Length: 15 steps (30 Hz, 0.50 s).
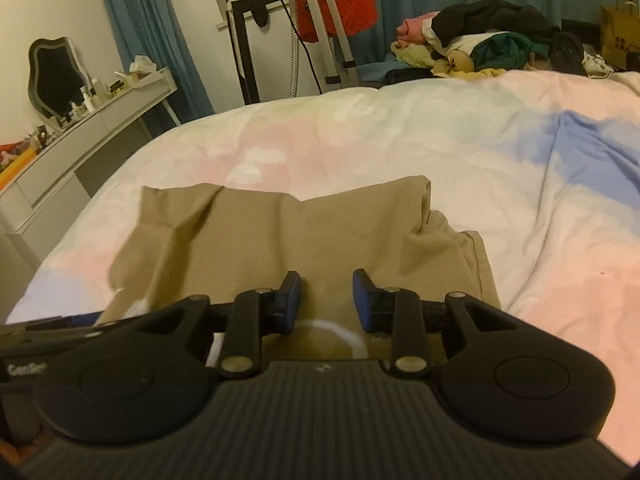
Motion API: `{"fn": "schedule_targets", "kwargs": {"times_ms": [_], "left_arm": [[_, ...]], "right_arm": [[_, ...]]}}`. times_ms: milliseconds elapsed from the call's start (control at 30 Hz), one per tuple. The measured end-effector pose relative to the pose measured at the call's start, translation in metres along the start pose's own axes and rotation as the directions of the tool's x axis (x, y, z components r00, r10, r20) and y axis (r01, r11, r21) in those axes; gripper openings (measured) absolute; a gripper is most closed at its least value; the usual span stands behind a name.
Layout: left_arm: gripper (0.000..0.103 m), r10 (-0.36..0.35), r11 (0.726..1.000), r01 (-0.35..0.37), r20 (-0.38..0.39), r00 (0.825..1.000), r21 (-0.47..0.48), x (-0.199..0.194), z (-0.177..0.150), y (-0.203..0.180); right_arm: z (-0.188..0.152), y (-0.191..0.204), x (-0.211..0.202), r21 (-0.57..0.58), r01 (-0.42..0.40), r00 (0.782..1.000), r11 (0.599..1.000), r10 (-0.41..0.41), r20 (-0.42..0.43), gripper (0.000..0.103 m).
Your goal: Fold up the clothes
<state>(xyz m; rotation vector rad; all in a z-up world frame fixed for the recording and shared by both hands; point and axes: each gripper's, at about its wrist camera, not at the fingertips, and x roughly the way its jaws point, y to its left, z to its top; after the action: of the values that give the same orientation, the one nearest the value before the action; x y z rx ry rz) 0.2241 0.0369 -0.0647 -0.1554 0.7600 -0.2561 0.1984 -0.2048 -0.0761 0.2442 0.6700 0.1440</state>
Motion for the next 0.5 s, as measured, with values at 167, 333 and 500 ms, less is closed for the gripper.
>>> {"fn": "schedule_targets", "kwargs": {"times_ms": [167,333,500], "left_arm": [[0.084,-0.016,1.000,0.016,-0.014,1.000,-0.007,-0.033,-0.018,-0.006],[0.084,0.002,0.998,-0.007,-0.098,0.995,-0.056,-0.043,-0.032,-0.009],[0.085,-0.039,0.988,0.029,-0.059,0.997,-0.150,-0.078,-0.038,0.001]], "right_arm": [[-0.018,0.008,-0.049,-0.011,-0.018,1.000,1.000,0.018,0.013,0.032],[-0.037,0.014,-0.050,-0.030,0.034,0.998,0.999,-0.036,-0.043,0.032],[-0.038,0.007,-0.078,0.105,0.002,1.000,0.994,0.001,-0.031,0.034]]}}
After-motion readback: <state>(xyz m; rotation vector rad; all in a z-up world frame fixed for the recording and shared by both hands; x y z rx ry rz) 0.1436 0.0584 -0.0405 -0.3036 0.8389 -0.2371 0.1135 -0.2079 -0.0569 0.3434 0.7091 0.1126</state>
